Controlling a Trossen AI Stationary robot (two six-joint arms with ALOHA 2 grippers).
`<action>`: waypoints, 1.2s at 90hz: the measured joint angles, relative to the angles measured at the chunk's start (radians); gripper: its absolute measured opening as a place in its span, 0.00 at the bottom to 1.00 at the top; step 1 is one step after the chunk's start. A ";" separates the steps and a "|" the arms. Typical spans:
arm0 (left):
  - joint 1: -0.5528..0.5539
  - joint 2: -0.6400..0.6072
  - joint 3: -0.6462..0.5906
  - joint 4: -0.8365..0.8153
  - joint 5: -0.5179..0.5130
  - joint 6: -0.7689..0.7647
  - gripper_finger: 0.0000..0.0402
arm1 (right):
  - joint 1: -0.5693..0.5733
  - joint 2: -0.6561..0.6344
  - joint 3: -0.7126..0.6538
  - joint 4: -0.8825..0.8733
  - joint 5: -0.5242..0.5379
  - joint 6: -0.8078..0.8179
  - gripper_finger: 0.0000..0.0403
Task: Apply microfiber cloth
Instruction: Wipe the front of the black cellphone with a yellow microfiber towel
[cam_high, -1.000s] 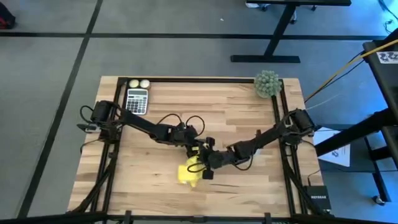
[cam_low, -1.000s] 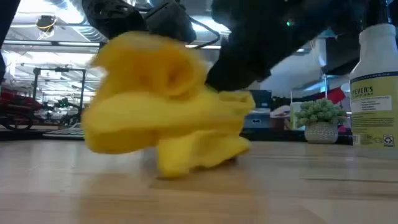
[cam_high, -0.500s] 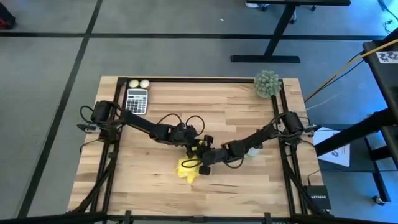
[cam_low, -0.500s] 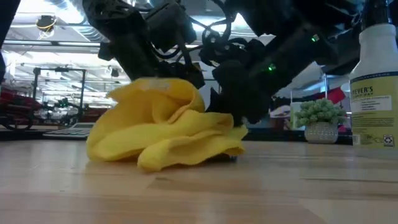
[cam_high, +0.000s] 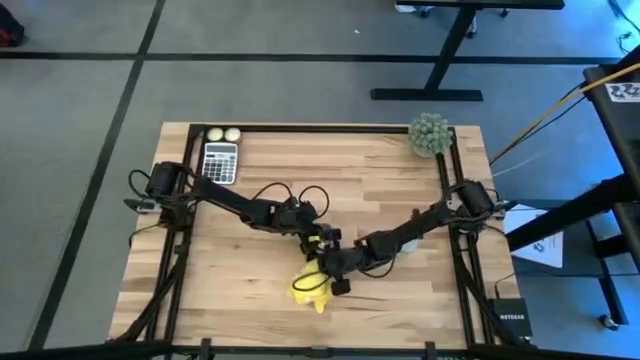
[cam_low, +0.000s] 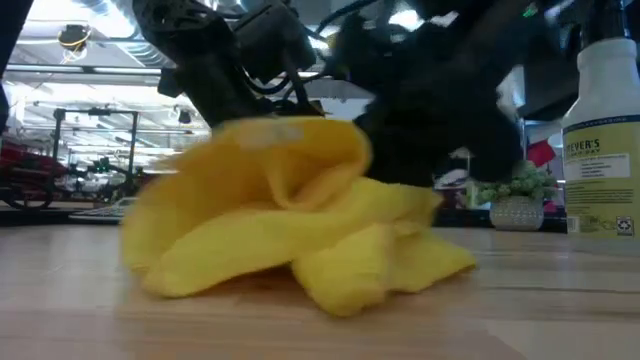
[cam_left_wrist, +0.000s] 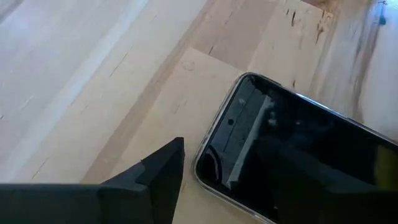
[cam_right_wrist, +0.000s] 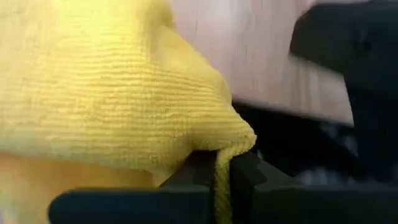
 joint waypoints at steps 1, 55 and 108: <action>0.000 0.000 0.000 0.000 0.000 0.000 0.48 | 0.002 -0.006 0.000 -0.011 0.010 -0.001 0.00; 0.000 0.000 -0.002 0.018 0.000 0.013 0.48 | -0.061 -0.081 -0.134 0.037 0.349 0.194 0.00; -0.001 0.000 -0.001 0.022 0.004 0.012 0.47 | -0.029 -0.002 -0.168 0.379 -0.182 0.029 0.00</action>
